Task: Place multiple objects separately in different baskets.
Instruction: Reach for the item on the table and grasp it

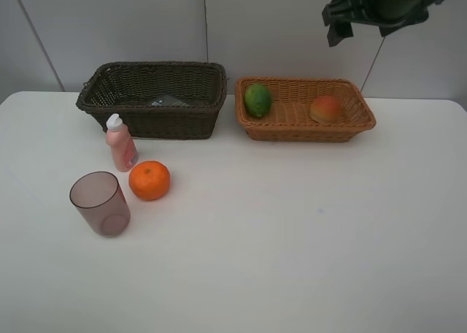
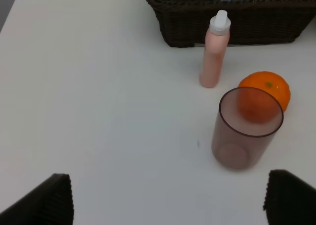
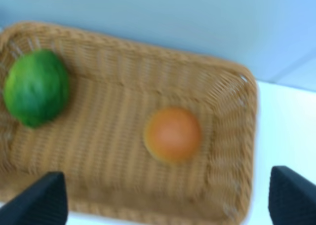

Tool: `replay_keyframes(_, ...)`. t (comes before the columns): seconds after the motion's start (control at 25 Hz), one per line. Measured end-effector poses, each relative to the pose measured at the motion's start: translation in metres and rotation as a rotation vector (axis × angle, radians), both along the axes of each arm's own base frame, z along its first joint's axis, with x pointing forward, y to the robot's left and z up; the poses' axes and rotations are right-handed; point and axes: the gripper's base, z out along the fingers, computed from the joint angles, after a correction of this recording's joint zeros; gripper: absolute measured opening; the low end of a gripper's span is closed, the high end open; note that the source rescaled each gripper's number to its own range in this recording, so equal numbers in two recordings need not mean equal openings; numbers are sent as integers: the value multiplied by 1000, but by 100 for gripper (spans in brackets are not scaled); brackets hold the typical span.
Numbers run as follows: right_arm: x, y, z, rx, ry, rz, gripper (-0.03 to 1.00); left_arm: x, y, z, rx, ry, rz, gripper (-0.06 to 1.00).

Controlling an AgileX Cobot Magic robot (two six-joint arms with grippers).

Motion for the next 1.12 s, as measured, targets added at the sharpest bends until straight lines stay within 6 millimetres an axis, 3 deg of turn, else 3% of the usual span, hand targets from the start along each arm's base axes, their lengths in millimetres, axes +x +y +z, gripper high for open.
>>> replay_keyframes(0.44,-133,-43,9,108,-72,81,88,0,0,0,0,0,0,100)
replay_keyframes(0.96,-259,-81,22,163,-185,-13,88,0,0,0,0,0,0,100)
replay_keyframes(1.0,-259,-81,22,163,-185,-13,88,0,0,0,0,0,0,100)
replay_keyframes(1.12,-283,-88,23,154,-181,-36,88,0,0,0,0,0,0,100)
